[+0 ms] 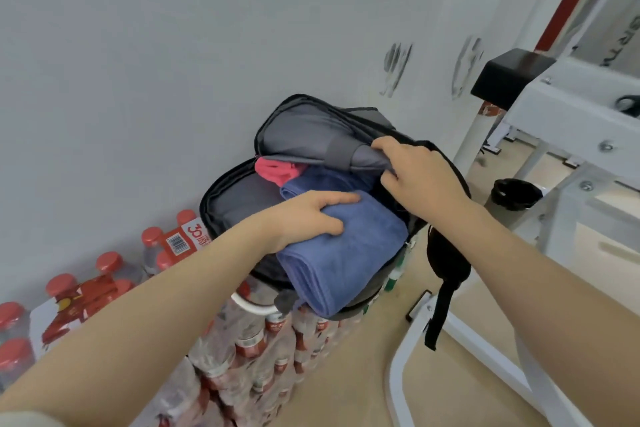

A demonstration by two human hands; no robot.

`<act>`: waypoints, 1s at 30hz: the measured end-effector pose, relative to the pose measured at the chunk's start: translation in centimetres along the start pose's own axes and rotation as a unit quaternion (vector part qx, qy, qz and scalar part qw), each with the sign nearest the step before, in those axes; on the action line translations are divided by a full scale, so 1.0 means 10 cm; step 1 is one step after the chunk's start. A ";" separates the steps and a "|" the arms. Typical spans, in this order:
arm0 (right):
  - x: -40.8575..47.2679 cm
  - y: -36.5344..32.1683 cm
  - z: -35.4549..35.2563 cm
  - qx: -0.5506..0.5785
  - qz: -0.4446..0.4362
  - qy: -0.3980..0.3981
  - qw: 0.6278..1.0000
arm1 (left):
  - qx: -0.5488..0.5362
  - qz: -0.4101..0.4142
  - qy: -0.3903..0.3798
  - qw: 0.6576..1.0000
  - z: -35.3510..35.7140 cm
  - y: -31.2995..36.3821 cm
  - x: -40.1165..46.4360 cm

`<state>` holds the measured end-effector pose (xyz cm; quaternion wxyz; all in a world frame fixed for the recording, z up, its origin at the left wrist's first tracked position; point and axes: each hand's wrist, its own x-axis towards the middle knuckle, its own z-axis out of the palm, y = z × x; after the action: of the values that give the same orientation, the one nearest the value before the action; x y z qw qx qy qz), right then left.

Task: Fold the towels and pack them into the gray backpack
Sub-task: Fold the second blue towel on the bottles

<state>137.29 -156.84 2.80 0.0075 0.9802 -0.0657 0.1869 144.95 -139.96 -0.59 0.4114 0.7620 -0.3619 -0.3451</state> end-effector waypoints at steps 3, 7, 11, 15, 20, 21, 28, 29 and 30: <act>-0.04 0.03 0.02 0.020 0.002 -0.010 1.000 | 0.103 0.034 0.042 0.993 0.19 0.06 0.25; -0.09 0.02 0.11 0.033 -0.006 -0.004 0.999 | 0.403 0.074 0.183 0.894 0.40 0.00 0.40; -0.16 0.03 0.20 0.050 -0.003 0.007 0.999 | 0.524 0.210 0.205 0.800 0.35 -0.20 0.12; -0.22 0.02 0.28 0.050 -0.008 0.012 0.999 | 0.578 0.341 0.079 0.738 0.26 -0.51 -0.21; -0.23 0.06 0.25 0.048 -0.013 0.020 0.999 | 0.603 0.212 0.032 0.768 0.34 -0.50 0.05; -0.24 0.06 0.24 0.048 -0.014 0.022 0.999 | 0.605 0.197 0.035 0.771 0.38 -0.43 0.13; -0.29 0.08 0.27 0.057 -0.027 0.021 0.998 | 0.590 0.080 0.049 0.802 0.56 -0.24 0.61; -0.29 0.08 0.28 0.059 -0.031 0.024 0.998 | 0.581 0.083 0.054 0.807 0.54 -0.27 0.61; -0.30 0.08 0.30 0.060 -0.034 0.024 0.997 | 0.576 0.099 0.062 0.809 0.52 -0.27 0.57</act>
<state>135.50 -157.36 -1.13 -0.0438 0.9757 -0.0211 0.2135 144.23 -145.62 -6.43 -0.0495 0.8393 -0.5411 0.0172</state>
